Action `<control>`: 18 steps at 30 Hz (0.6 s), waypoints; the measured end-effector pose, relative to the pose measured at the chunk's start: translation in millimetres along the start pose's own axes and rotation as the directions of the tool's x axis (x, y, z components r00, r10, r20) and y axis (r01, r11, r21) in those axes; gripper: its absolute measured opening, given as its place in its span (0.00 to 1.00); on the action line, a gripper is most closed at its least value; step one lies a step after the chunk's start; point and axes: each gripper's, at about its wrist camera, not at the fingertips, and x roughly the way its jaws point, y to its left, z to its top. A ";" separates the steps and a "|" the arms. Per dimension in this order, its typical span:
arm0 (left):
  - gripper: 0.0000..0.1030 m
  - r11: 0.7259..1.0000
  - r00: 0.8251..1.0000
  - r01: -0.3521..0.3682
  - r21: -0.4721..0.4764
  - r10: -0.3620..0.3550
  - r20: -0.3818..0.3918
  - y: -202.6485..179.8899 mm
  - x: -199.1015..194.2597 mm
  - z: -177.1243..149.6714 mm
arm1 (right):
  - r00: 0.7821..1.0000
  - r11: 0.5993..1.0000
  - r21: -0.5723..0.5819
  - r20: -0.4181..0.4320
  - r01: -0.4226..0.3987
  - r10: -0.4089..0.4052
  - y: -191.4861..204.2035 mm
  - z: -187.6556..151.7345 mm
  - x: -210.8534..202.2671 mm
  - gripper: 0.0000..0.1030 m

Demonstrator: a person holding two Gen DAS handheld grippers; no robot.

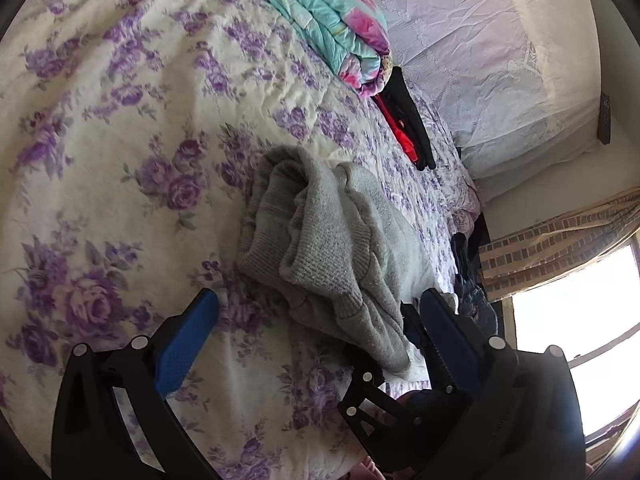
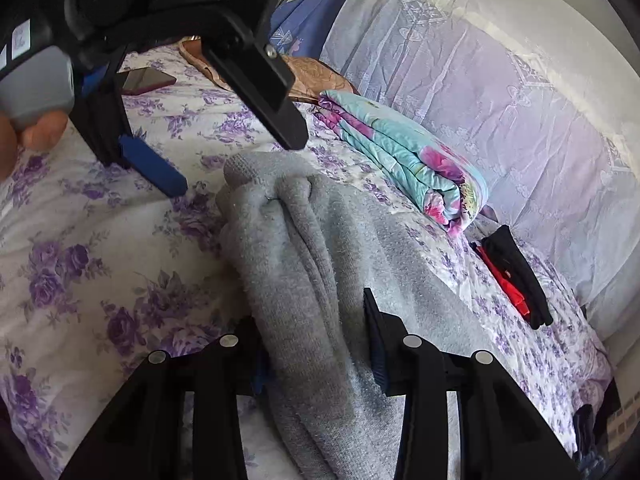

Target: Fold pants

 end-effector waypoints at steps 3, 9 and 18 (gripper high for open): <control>0.96 0.999 0.999 0.037 -0.018 -0.038 -0.036 -0.6 10.2 2.0 | 1.000 1.000 0.025 0.002 -0.016 0.016 -5.5 1.7 0.6 0.38; 0.96 0.989 0.988 0.122 -0.081 -0.129 -0.086 -2.0 37.6 12.6 | 1.000 0.998 0.054 0.013 -0.029 0.028 -8.7 1.5 -2.9 0.38; 0.80 0.984 0.983 0.157 -0.083 -0.164 -0.087 -5.8 51.1 28.9 | 0.999 0.997 0.068 0.017 -0.040 0.039 -10.4 -1.2 -1.5 0.38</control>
